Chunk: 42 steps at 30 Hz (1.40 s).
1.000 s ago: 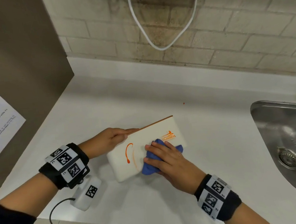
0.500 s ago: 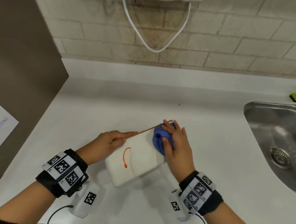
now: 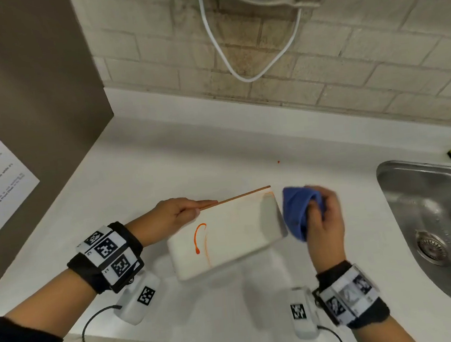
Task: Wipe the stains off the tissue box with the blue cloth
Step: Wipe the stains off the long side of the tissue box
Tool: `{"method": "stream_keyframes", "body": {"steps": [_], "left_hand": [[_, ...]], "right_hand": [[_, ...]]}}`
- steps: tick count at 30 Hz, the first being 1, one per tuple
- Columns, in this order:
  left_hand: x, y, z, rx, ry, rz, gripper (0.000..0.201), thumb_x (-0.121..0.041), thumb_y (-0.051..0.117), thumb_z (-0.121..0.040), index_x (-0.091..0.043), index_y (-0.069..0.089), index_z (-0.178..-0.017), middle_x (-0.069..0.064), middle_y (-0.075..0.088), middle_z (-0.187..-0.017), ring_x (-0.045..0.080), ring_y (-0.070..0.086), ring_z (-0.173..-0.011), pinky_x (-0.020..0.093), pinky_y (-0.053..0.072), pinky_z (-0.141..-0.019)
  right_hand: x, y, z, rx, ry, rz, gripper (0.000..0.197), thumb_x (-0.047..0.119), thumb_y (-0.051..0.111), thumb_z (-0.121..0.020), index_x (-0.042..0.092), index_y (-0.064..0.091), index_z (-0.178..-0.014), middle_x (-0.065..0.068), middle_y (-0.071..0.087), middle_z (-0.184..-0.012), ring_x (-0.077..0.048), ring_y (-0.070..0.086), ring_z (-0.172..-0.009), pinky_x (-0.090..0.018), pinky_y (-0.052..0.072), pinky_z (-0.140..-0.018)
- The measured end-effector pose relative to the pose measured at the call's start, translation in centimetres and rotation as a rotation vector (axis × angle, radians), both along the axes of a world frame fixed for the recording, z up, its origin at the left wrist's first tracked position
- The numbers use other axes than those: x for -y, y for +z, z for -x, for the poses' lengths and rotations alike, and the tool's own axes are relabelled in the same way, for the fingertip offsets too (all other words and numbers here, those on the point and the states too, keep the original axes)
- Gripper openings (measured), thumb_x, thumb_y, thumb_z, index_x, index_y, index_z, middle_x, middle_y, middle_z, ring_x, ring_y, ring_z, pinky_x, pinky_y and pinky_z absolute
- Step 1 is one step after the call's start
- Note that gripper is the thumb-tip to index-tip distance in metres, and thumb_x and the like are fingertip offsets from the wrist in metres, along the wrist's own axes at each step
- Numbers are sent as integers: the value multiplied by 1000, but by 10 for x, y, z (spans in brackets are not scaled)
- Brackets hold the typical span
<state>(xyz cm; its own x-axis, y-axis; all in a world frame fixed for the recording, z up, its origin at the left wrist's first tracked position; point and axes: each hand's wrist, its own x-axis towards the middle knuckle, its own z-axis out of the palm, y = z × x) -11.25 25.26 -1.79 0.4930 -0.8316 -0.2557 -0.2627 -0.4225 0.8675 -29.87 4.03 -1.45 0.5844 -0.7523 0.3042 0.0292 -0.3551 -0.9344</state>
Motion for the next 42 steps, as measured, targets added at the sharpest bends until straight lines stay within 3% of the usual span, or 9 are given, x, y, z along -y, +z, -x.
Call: {"method": "stream_keyframes", "body": {"steps": [4,7,13,22,28,31,35,38,42], "left_hand": [[-2,-5,0,10,-3,-7,39,-28,45,-94,-63,55,-107,-27,59,-126,-3,50,-121,24,33,-110],[-2,-6,1,26,-5,2,34,-40,43,-85,-60,57,-109,-13,62,-126,3,52,-120,32,34,-111],[-1,-3,5,35,-4,19,39,-34,41,-85,-68,55,-101,-41,53,-120,-3,51,-119,22,34,-107],[-1,-2,4,-43,18,35,35,-31,45,-88,-53,59,-111,-44,56,-115,-11,52,-115,10,34,-100],[1,5,7,-85,21,33,36,-7,39,-98,-32,53,-119,-53,55,-94,-26,50,-100,-4,32,-84],[3,6,9,-93,52,44,35,-7,37,-98,-31,50,-120,-54,55,-91,-29,49,-98,-4,31,-85],[2,7,8,-125,99,55,29,-26,35,-99,-38,61,-104,-40,67,-83,-17,60,-85,3,41,-75],[0,10,10,-177,107,68,55,-74,38,-75,-38,63,-109,-26,71,-94,-10,63,-95,4,43,-77],[-2,12,8,-201,45,75,79,-90,32,-60,-40,60,-114,-26,64,-109,-15,54,-109,-2,35,-85]], "right_hand": [[22,4,-36,-127,-143,-201,19,11,49,-94,12,38,-109,-7,51,-100,-19,52,-90,0,38,-62],[4,-5,-49,-254,-9,-190,15,15,55,-91,20,46,-101,0,56,-99,-17,55,-92,-1,39,-67],[-40,-26,-39,-356,-32,549,35,8,50,-86,18,54,-120,-11,55,-121,-23,44,-103,-33,38,-88],[-55,-33,-3,-196,656,751,34,16,63,-76,24,60,-109,5,47,-120,-20,52,-99,-25,42,-88],[-12,-36,-13,-257,167,462,36,18,56,-77,20,58,-113,4,44,-125,-10,39,-107,-18,34,-93],[-32,-38,-31,-248,61,402,40,11,50,-80,10,57,-119,-9,51,-130,-14,36,-110,-31,32,-94],[-68,-30,-42,-222,285,360,48,25,36,-82,12,56,-123,-10,50,-135,-14,35,-114,-25,29,-99],[-89,-25,-49,-212,463,402,47,21,37,-81,13,55,-124,-8,51,-134,-7,34,-107,-12,25,-99],[-98,-25,-48,-213,682,544,44,16,47,-79,21,55,-122,-1,56,-132,-17,42,-102,-27,34,-95]]}}
